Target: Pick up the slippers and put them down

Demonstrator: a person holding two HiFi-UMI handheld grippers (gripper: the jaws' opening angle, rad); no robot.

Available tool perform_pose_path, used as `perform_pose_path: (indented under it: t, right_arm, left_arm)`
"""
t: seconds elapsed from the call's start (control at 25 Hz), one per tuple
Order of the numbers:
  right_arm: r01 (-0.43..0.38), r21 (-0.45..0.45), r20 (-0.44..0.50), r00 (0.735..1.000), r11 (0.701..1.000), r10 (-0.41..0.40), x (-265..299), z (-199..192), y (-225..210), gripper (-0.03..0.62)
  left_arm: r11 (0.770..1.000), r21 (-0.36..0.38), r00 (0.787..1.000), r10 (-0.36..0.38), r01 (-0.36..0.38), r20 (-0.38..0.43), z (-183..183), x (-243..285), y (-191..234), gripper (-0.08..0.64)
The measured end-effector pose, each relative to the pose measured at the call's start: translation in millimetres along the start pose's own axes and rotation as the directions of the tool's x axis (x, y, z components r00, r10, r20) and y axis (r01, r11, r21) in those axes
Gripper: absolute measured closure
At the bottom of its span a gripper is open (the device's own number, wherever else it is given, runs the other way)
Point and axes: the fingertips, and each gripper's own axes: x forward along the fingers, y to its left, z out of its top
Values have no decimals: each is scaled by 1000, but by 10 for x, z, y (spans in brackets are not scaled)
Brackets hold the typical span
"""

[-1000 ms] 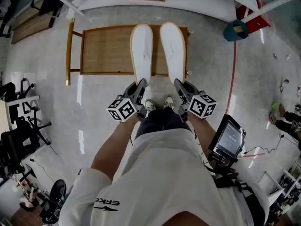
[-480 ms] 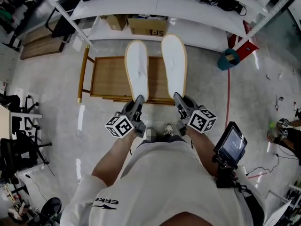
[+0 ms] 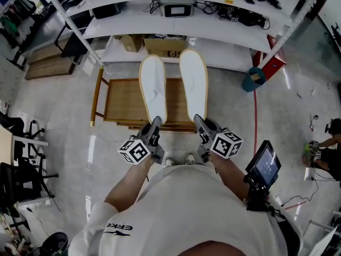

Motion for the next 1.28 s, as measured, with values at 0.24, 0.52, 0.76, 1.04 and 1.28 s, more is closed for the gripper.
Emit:
perform_pose_path:
  t: [0.24,0.52,0.76,1.04,1.28]
  right_arm:
    - [-4,-6,7,1000,1000,4,-41,26,22,560]
    - [-17,-9,-1,1000,1000,17,-27,21,42,560]
    - [-39,-10,-22,999,999,39,16,22,80,560]
    - [-64,-5,-45,997,998,64,91,-11,74,560]
    - [-72,-2,-54,996,997,72,115,-29,69,560]
  left_arm:
    - [1000,6,1000,-11,11,12,-8,-6,-86,528]
    - [1000,16,1000,1,-2,19,-4,-39,-95,528]
    - [999,15,999,29,-29,35,27,-73,-98,528]
    - [998,17,997,57,-58,52,38,-116,-61,528]
    - [997,33,996,71,-73,57,38,-145,-38,528]
